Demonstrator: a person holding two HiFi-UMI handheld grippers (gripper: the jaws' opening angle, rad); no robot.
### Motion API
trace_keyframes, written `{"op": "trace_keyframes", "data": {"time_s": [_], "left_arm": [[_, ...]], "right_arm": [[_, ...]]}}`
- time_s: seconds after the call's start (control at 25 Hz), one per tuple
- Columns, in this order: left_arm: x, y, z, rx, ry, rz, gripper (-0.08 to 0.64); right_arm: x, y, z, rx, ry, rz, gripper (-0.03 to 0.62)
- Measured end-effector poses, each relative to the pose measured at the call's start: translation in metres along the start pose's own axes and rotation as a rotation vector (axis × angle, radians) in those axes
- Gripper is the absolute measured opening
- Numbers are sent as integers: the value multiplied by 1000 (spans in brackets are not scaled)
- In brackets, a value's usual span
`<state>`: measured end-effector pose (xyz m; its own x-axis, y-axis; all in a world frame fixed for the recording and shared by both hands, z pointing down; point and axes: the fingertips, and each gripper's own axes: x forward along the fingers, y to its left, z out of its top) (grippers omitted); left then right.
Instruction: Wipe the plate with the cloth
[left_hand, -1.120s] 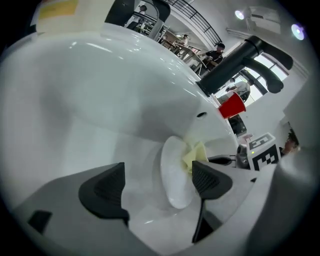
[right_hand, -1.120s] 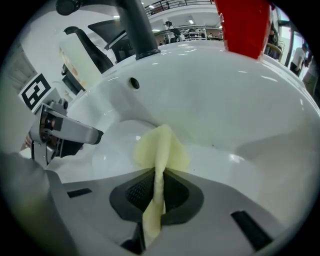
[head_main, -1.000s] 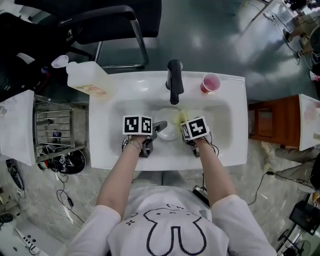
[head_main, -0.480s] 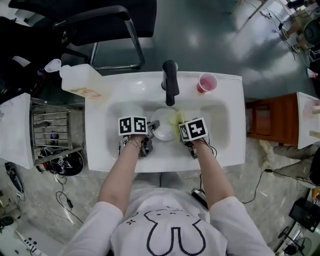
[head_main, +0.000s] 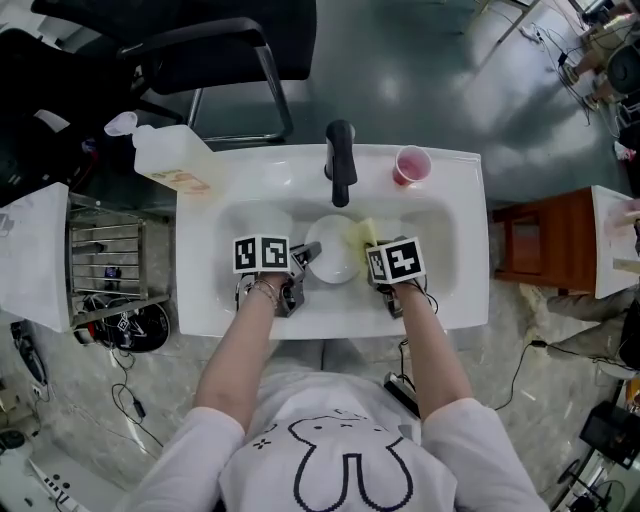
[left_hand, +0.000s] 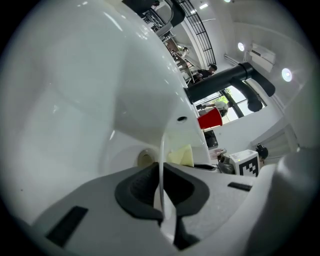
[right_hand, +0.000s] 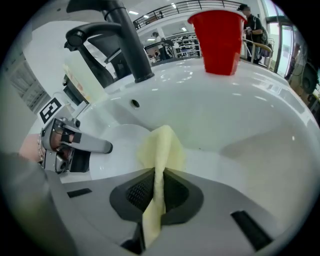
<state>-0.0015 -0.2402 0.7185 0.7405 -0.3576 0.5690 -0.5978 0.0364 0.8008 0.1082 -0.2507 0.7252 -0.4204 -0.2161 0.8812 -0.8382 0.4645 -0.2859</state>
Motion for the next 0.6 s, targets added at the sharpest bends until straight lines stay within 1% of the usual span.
{"op": "trace_keyframes", "data": {"time_s": [0.16,0.28,0.44,0.6], "left_arm": [[-12,-17,-1,18,-12,-30,25],[-22,-33,-4,32,-27,-49,25],[-35,-51,-13,73,-46,-68,25],[-54,-69,-18,97,-89,-101,25]], "right_arm": [[-30,0,8,14,-83,-9,37],[-53,2,12,6,-135,-23,37],[-83,8,15,12,-213,-26,37],[-118,18,20,-3,-296,-39,37]]}}
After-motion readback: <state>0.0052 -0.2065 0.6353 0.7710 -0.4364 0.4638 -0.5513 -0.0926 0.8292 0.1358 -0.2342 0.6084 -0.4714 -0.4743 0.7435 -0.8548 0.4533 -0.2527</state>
